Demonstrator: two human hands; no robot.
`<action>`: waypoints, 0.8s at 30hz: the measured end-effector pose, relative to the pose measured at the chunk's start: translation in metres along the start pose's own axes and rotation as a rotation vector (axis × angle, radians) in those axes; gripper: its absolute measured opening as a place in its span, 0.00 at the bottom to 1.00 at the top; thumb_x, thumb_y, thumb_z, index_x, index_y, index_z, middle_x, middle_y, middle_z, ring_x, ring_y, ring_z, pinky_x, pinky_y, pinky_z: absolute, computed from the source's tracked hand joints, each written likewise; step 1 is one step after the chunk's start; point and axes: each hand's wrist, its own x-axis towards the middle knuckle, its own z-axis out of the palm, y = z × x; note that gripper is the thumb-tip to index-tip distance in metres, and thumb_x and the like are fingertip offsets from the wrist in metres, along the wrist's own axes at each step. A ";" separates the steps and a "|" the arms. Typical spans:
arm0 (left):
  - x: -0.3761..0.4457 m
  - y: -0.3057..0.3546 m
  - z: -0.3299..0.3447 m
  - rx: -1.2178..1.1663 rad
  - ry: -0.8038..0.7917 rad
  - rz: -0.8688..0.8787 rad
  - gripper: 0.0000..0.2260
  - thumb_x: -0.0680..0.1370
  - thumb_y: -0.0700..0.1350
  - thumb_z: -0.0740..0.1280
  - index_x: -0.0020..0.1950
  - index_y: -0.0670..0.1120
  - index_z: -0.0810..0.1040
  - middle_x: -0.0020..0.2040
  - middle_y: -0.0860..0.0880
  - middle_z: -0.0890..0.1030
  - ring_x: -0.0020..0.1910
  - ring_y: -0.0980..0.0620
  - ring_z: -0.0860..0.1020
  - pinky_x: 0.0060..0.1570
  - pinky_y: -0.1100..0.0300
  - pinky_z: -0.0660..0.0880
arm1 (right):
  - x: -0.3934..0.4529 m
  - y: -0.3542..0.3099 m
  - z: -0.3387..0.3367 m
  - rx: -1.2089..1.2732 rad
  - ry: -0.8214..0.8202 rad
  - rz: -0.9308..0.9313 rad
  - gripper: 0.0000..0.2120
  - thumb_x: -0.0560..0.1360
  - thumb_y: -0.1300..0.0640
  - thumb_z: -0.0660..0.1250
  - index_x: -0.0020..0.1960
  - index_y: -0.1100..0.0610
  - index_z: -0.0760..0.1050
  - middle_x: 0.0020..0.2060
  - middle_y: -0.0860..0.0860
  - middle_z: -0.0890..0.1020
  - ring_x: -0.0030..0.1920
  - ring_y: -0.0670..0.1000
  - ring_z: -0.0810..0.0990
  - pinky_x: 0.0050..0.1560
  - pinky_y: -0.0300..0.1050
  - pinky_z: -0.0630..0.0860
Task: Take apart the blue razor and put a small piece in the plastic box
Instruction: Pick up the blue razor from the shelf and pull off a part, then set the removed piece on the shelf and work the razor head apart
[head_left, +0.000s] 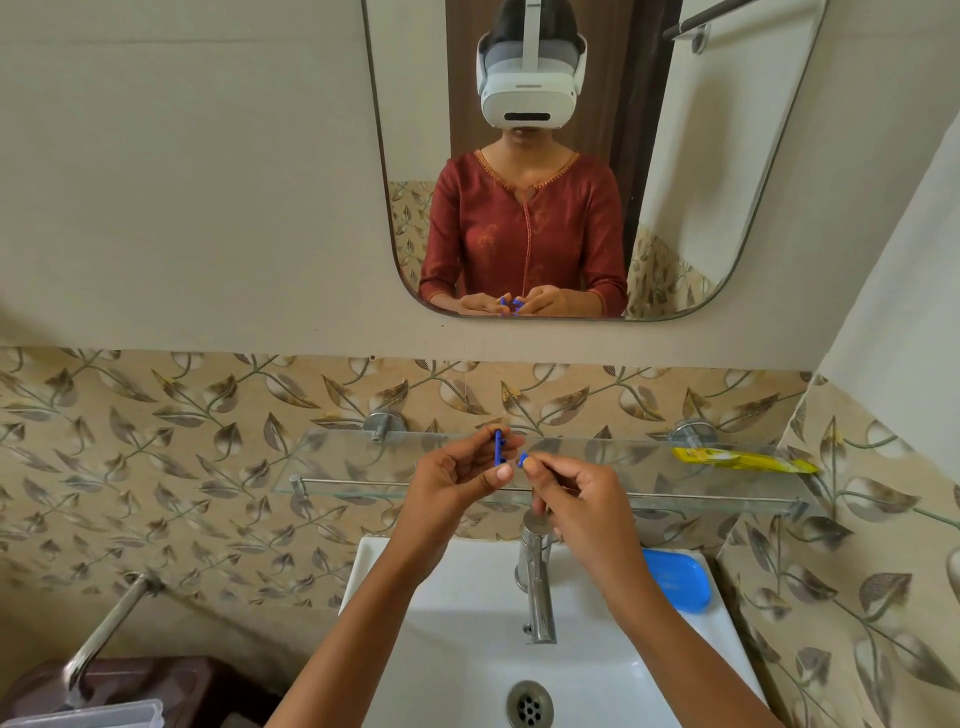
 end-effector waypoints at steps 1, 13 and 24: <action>0.000 0.000 0.000 -0.003 0.003 0.002 0.15 0.71 0.32 0.66 0.52 0.48 0.78 0.44 0.57 0.85 0.50 0.59 0.81 0.45 0.69 0.76 | 0.000 -0.002 0.000 0.016 0.008 0.000 0.07 0.73 0.53 0.64 0.47 0.50 0.80 0.19 0.44 0.75 0.21 0.42 0.71 0.24 0.29 0.66; 0.028 -0.024 -0.017 0.659 0.150 -0.090 0.23 0.69 0.48 0.72 0.61 0.46 0.74 0.59 0.47 0.76 0.56 0.50 0.73 0.55 0.57 0.70 | 0.002 -0.010 -0.023 0.028 0.077 -0.082 0.12 0.75 0.58 0.62 0.54 0.43 0.70 0.31 0.46 0.79 0.24 0.40 0.71 0.27 0.32 0.71; 0.059 -0.043 -0.016 1.286 0.062 -0.194 0.26 0.67 0.56 0.71 0.64 0.52 0.72 0.60 0.45 0.71 0.61 0.44 0.66 0.57 0.53 0.64 | -0.002 0.009 -0.035 0.048 0.101 -0.032 0.13 0.74 0.60 0.63 0.49 0.41 0.74 0.29 0.51 0.77 0.24 0.43 0.71 0.26 0.31 0.69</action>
